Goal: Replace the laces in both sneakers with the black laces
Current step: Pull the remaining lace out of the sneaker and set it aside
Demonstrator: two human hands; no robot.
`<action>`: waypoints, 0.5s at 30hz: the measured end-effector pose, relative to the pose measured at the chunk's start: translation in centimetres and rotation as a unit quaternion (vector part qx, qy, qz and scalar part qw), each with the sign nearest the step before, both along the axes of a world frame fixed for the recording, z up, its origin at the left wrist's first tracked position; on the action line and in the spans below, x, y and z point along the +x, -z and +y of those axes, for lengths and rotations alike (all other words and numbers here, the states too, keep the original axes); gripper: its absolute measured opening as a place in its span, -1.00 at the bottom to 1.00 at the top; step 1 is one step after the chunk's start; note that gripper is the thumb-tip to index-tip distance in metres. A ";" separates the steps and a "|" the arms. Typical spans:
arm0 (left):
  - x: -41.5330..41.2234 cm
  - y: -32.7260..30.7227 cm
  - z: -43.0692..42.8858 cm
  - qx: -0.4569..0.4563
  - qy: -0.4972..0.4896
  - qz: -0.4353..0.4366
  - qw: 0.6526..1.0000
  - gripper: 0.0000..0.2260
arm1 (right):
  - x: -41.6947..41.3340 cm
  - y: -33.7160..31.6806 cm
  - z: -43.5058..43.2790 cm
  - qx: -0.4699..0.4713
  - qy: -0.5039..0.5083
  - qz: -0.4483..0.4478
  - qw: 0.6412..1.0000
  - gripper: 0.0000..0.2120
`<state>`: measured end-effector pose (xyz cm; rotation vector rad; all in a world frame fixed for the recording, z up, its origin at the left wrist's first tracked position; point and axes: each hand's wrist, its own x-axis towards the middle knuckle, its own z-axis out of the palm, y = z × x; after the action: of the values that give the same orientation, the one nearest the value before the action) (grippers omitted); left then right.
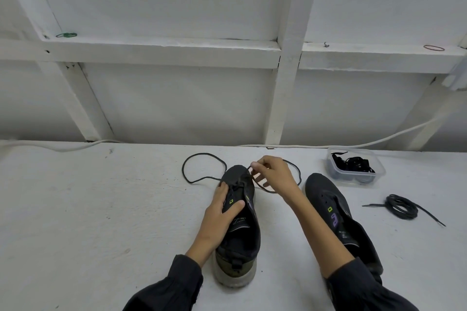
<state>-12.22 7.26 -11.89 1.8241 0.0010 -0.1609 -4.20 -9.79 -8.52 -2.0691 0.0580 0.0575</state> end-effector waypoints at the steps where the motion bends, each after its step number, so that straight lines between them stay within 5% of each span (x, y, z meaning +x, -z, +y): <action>1: 0.0 0.0 0.0 -0.001 0.000 0.001 1.000 -0.44 | -0.1 -0.1 -0.2 -0.009 -0.025 0.009 1.000 -0.80; 7: 0.1 0.0 -0.1 0.002 0.001 0.004 1.000 -0.43 | -0.2 0.6 -0.5 -0.102 -0.079 0.028 0.991 -0.82; 13: 0.2 0.4 0.0 -0.009 -0.007 0.023 1.000 -0.39 | -0.3 -1.7 -0.2 0.077 0.082 -0.063 0.992 -0.82; 15: 0.1 0.4 0.0 -0.009 -0.008 0.026 1.000 -0.38 | -0.5 -1.6 -0.1 0.096 0.061 -0.048 0.992 -0.80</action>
<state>-12.07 7.29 -12.32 1.8004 0.0508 -0.1959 -4.70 -9.92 -6.94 -1.8690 0.1154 -0.1090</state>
